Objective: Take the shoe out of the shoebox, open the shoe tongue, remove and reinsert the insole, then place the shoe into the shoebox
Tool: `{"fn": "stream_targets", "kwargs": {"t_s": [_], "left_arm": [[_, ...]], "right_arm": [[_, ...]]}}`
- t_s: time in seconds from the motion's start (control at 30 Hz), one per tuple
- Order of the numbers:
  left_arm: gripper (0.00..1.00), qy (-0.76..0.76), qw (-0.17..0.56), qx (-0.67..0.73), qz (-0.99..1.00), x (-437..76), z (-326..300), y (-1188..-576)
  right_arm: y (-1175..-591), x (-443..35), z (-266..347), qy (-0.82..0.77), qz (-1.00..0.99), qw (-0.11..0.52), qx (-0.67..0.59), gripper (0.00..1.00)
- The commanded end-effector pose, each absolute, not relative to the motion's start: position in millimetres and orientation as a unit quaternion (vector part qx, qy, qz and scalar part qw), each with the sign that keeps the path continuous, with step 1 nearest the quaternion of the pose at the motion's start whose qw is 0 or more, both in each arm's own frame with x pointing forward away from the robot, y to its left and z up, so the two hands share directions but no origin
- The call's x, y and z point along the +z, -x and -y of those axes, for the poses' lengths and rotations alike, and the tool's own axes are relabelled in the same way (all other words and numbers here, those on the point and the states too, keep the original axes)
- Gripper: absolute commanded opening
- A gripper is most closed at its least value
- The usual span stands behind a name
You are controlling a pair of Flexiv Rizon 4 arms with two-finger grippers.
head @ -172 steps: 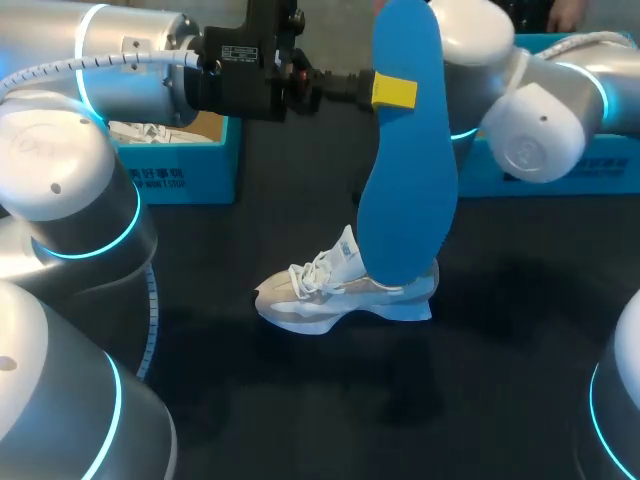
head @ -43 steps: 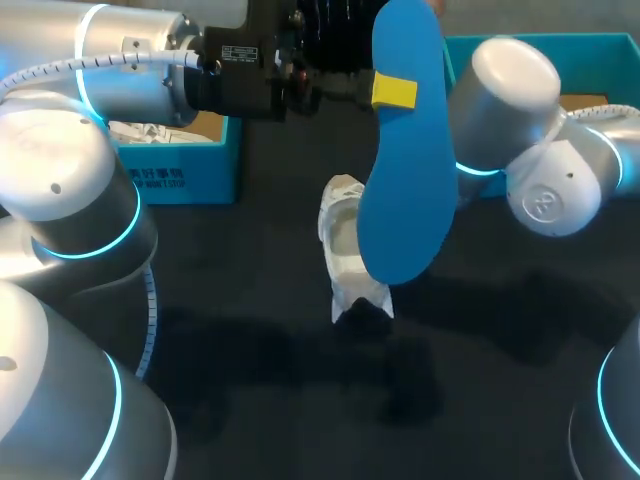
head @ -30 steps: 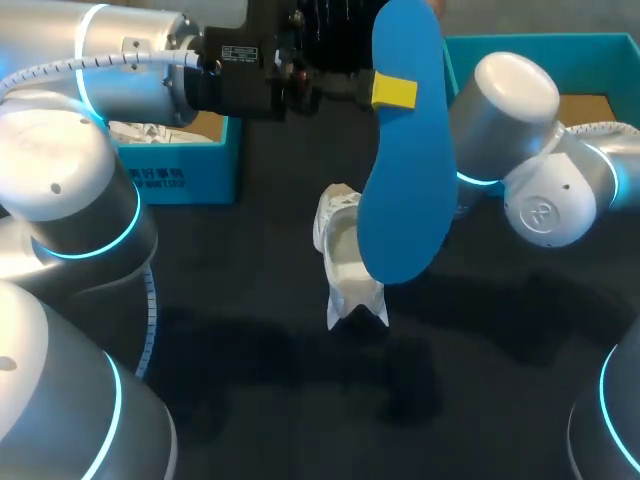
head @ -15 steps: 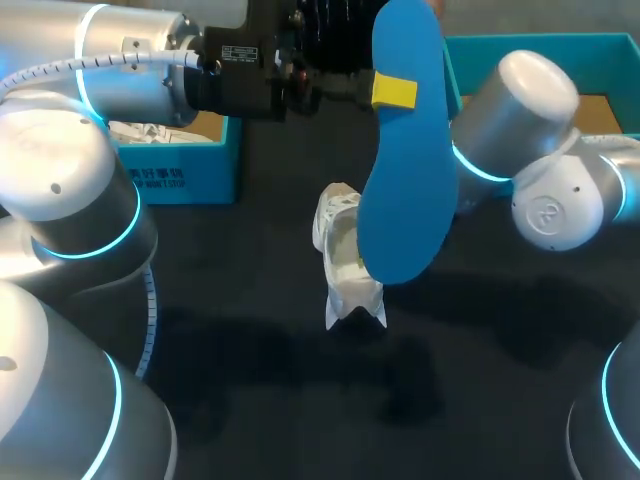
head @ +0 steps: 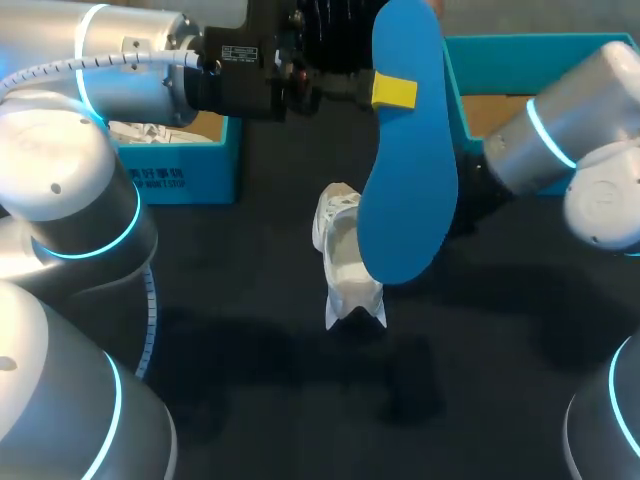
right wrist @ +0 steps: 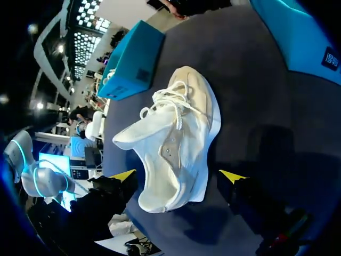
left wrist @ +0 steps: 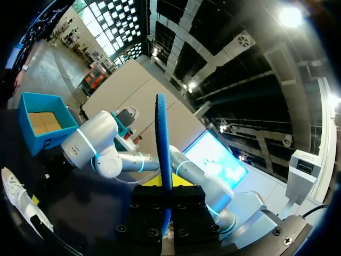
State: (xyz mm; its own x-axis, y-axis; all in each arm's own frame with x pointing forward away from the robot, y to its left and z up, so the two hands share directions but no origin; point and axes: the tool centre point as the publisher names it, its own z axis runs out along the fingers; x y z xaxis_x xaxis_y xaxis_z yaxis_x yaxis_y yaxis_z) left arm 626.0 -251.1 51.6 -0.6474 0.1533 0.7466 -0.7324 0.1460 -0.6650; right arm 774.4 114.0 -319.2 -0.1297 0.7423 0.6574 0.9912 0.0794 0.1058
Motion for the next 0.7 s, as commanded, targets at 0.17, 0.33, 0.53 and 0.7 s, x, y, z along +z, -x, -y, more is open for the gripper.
{"fn": "stream_targets", "kwargs": {"t_s": [0.17,0.33,0.53,0.7], "left_arm": [[0.00,-0.217,0.360,0.617,0.666,51.4,252.1,-626.0],[0.00,-0.217,0.360,0.617,0.666,51.4,252.1,-626.0],[0.00,-0.217,0.360,0.617,0.666,51.4,252.1,-626.0],[0.00,-0.217,0.360,0.617,0.666,51.4,252.1,-626.0]], "right_arm": [[-770.1,-318.8,-107.6,0.614,0.694,0.237,-0.290,1.00],[-770.1,-318.8,-107.6,0.614,0.694,0.237,-0.290,1.00],[-770.1,-318.8,-107.6,0.614,0.694,0.237,-0.290,1.00],[-772.5,-317.4,-105.6,0.611,0.694,0.241,-0.297,1.00]]}}
